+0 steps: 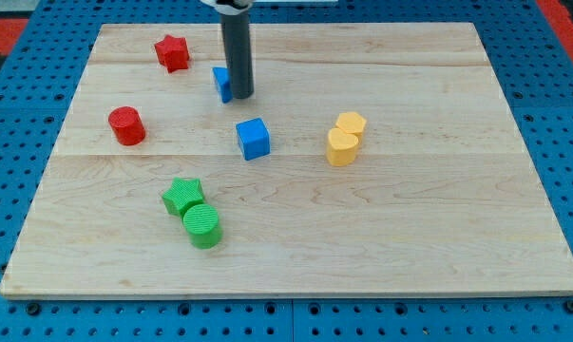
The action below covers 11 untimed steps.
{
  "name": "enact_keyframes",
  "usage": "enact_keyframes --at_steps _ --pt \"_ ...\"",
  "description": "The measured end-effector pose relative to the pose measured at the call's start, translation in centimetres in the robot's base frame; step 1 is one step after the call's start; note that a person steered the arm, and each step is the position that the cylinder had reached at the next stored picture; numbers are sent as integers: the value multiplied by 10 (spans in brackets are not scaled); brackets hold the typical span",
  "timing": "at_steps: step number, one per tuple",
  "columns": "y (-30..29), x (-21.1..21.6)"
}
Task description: Push the yellow heart into blue cube
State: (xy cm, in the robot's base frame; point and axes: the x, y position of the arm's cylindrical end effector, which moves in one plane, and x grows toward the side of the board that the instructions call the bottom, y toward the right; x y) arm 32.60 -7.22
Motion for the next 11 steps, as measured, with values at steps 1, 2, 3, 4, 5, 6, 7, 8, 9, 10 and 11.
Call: enact_keyframes --at_steps 1,2,3,4,5,6,7,8,9,10,11 --pt "-34 -15" --pt "-64 -29" --pt "-69 -37" --pt "-68 -30" --pt "-18 -18" --pt "63 -18" --pt "136 -11" --pt "183 26" --pt "196 47" --pt "178 78" --pt "150 93"
